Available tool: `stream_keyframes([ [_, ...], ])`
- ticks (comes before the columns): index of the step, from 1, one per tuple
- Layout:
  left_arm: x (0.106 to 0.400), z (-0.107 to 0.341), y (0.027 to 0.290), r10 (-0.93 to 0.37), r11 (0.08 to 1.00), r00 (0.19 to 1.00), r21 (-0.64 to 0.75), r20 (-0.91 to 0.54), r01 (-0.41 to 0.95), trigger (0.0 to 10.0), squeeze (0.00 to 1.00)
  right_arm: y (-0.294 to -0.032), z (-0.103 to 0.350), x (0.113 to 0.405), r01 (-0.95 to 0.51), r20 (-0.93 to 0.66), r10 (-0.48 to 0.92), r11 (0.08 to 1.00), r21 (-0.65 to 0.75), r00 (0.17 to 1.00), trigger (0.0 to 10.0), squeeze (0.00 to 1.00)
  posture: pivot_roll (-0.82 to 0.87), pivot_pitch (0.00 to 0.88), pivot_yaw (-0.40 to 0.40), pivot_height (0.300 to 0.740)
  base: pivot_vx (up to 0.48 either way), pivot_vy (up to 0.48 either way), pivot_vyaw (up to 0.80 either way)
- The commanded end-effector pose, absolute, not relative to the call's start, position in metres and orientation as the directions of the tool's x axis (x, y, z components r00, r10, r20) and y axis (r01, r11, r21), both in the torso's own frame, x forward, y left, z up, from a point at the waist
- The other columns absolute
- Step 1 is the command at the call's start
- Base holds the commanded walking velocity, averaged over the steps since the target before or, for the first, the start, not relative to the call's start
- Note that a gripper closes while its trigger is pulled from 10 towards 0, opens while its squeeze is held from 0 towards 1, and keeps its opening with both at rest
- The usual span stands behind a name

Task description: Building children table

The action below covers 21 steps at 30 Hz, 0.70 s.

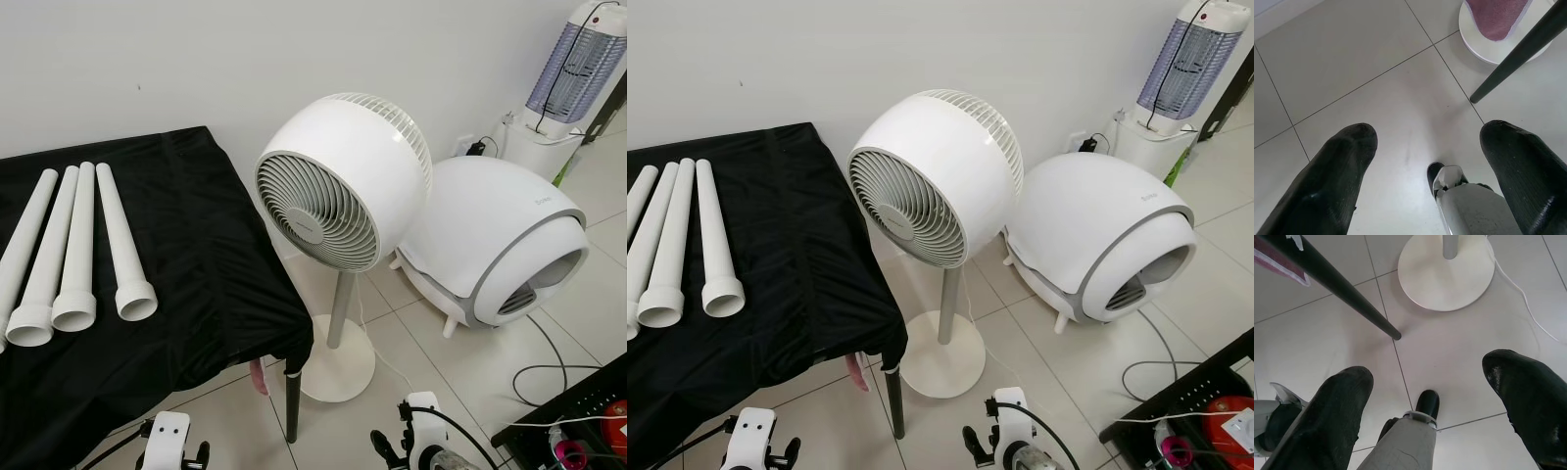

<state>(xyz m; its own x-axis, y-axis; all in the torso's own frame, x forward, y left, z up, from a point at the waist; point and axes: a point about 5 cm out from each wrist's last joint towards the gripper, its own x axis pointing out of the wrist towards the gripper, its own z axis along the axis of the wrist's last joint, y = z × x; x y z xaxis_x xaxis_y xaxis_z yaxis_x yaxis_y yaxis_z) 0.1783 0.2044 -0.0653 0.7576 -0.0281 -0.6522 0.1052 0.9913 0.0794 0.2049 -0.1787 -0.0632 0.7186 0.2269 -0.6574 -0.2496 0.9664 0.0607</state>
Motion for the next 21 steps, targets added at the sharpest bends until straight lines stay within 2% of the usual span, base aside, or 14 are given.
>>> stream_keyframes([
  [1,0.1706,-0.0696,0.2102,0.039,0.989,0.737,0.132,-0.674,0.068,10.0,0.0,-0.1788,-0.0685,0.1969,-0.259,-0.686,0.233,0.964,0.068,0.689,10.0,0.0,-0.03,0.0,0.007,0.74,0.0,0.0,0.0],
  [21,0.1691,-0.0697,0.2092,0.03,0.988,0.737,0.129,-0.675,0.079,10.0,0.0,-0.1787,-0.0693,0.1949,-0.253,-0.686,0.229,0.965,0.067,0.691,10.0,0.0,-0.02,0.0,0.008,0.74,0.0,0.0,0.0],
])
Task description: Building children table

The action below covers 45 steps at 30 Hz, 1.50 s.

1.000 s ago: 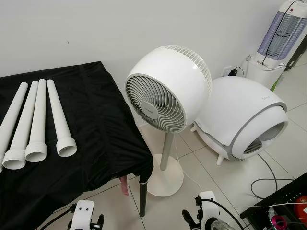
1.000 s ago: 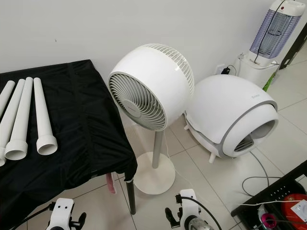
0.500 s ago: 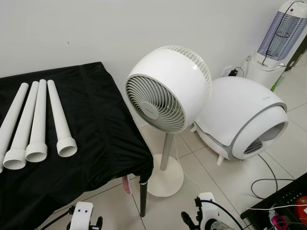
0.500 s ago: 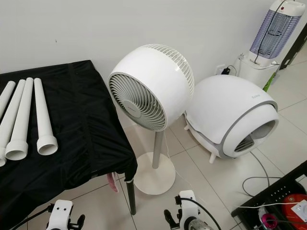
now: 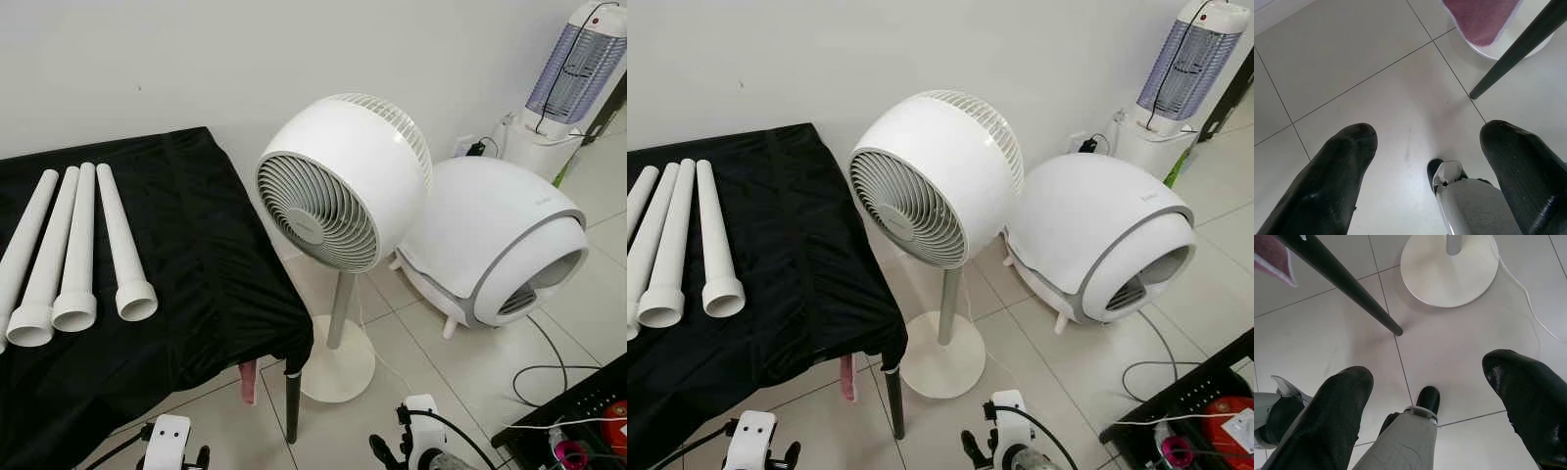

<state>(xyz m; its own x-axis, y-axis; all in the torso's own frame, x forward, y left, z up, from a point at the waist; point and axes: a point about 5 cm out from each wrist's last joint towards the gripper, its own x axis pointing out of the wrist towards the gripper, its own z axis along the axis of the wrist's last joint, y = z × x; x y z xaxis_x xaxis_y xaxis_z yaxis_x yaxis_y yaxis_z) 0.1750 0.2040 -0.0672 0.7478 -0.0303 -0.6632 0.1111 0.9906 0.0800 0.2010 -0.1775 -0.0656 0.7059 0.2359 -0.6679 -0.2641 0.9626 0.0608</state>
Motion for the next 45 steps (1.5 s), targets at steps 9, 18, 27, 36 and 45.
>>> stream_keyframes([
  [9,0.169,-0.07,0.209,0.029,0.988,0.736,0.129,-0.676,0.08,10.0,0.0,-0.178,-0.069,0.195,-0.252,-0.686,0.228,0.965,0.067,0.691,10.0,0.0,-0.02,0.0,0.009,0.74,0.0,0.0,0.0],
  [18,0.168,-0.071,0.209,0.03,0.988,0.731,0.132,-0.681,0.082,10.0,0.0,-0.178,-0.069,0.195,-0.261,-0.686,0.225,0.964,0.053,0.692,10.0,0.0,-0.02,0.0,0.007,0.74,0.0,0.0,0.0],
  [27,0.165,-0.068,0.203,-0.055,0.983,0.74,0.093,-0.671,0.157,10.0,0.0,-0.177,-0.067,0.196,-0.276,-0.669,0.242,0.96,0.057,0.703,10.0,0.0,-0.02,0.0,0.008,0.74,0.0,0.0,0.0],
  [36,0.142,-0.035,0.198,-0.367,0.88,0.715,0.026,-0.595,0.474,10.0,0.0,-0.183,-0.05,0.185,-0.499,-0.56,0.46,0.861,0.093,0.689,10.0,0.0,-0.01,0.006,0.005,0.74,0.0,0.0,0.0],
  [45,0.144,-0.004,0.196,-0.528,0.792,0.646,-0.045,-0.551,0.609,10.0,0.0,-0.179,-0.022,0.182,-0.638,-0.471,0.614,0.759,0.131,0.634,10.0,0.0,0.0,0.018,0.009,0.74,0.0,0.0,0.0],
])
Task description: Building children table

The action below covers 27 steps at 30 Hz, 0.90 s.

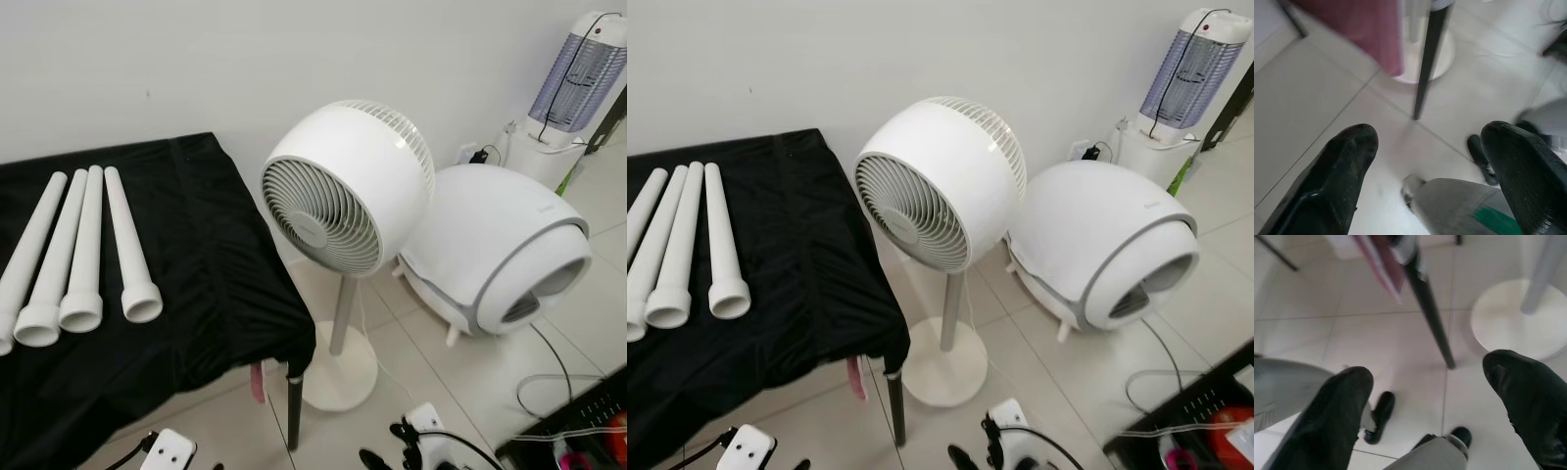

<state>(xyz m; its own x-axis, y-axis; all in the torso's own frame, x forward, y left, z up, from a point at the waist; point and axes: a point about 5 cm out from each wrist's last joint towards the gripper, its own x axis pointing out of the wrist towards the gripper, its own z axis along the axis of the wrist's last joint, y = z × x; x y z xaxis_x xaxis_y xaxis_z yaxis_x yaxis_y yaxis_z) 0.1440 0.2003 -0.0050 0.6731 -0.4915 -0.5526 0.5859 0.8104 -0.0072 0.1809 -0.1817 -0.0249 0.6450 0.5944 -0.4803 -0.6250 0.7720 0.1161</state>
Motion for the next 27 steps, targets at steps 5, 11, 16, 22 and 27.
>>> stream_keyframes([
  [5,0.154,0.033,0.185,-0.672,0.691,0.577,-0.111,-0.464,0.715,10.0,0.0,-0.177,0.007,0.19,-0.71,-0.396,0.684,0.697,0.105,0.613,10.0,0.0,-0.01,0.019,0.013,0.74,0.0,0.0,0.0],
  [11,0.17,0.087,0.167,-0.803,0.567,0.513,-0.119,-0.304,0.815,10.0,0.0,-0.177,0.042,0.201,-0.752,-0.309,0.725,0.658,0.046,0.616,10.0,0.0,-0.02,0.019,0.015,0.74,0.0,0.0,0.0],
  [16,0.176,0.114,0.16,-0.836,0.533,0.504,-0.104,-0.22,0.84,10.0,0.0,-0.174,0.061,0.204,-0.76,-0.258,0.74,0.649,0.032,0.621,10.0,0.0,-0.02,0.019,0.015,0.74,0.0,0.0,0.0],
  [22,0.192,0.149,0.151,-0.817,0.575,0.57,-0.063,-0.083,0.816,10.0,0.0,-0.166,0.095,0.217,-0.713,-0.134,0.705,0.702,-0.008,0.696,10.0,0.0,-0.02,0.019,0.015,0.74,0.0,0.0,0.0],
  [27,0.217,0.149,0.159,-0.593,0.805,0.804,0.005,-0.041,0.594,10.0,0.0,-0.16,0.115,0.232,-0.525,-0.015,0.525,0.849,-0.059,0.851,10.0,0.0,-0.02,0.01,0.0,0.74,0.0,0.0,0.0],
])
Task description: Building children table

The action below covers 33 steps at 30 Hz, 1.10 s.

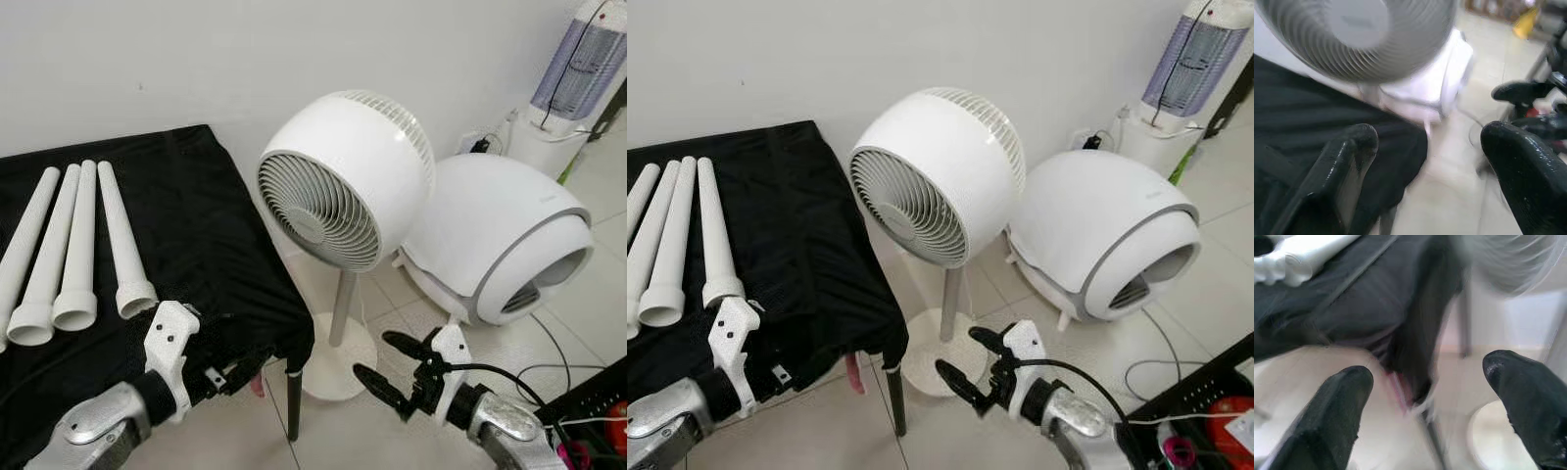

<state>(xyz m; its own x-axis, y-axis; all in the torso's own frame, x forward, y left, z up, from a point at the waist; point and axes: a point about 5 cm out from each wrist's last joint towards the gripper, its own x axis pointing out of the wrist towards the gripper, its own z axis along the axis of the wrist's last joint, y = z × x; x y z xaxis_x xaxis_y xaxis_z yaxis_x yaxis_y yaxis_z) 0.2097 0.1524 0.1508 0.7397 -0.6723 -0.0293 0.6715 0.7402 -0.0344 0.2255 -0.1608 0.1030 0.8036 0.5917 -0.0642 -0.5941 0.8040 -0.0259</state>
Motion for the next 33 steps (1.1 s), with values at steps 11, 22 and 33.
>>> stream_keyframes([
  [11,0.229,0.148,0.173,-0.118,0.991,0.993,0.054,-0.01,0.119,10.0,0.0,-0.143,0.128,0.243,-0.297,0.07,0.298,0.955,-0.02,0.952,10.0,0.0,-0.02,0.0,-0.008,0.74,0.0,0.0,0.0],
  [22,0.238,0.154,0.173,-0.078,0.987,0.997,0.138,0.011,0.076,10.0,0.0,-0.136,0.108,0.249,-0.331,-0.01,0.331,0.944,-0.006,0.944,10.0,0.0,-0.01,0.0,0.012,0.74,0.0,0.0,0.0],
  [33,0.238,0.141,0.173,-0.01,0.991,1.0,0.136,-0.021,0.013,10.0,0.0,-0.127,0.102,0.248,-0.368,-0.025,0.369,0.93,0.019,0.929,10.0,0.0,0.0,0.0,0.006,0.74,0.0,0.0,0.0],
])
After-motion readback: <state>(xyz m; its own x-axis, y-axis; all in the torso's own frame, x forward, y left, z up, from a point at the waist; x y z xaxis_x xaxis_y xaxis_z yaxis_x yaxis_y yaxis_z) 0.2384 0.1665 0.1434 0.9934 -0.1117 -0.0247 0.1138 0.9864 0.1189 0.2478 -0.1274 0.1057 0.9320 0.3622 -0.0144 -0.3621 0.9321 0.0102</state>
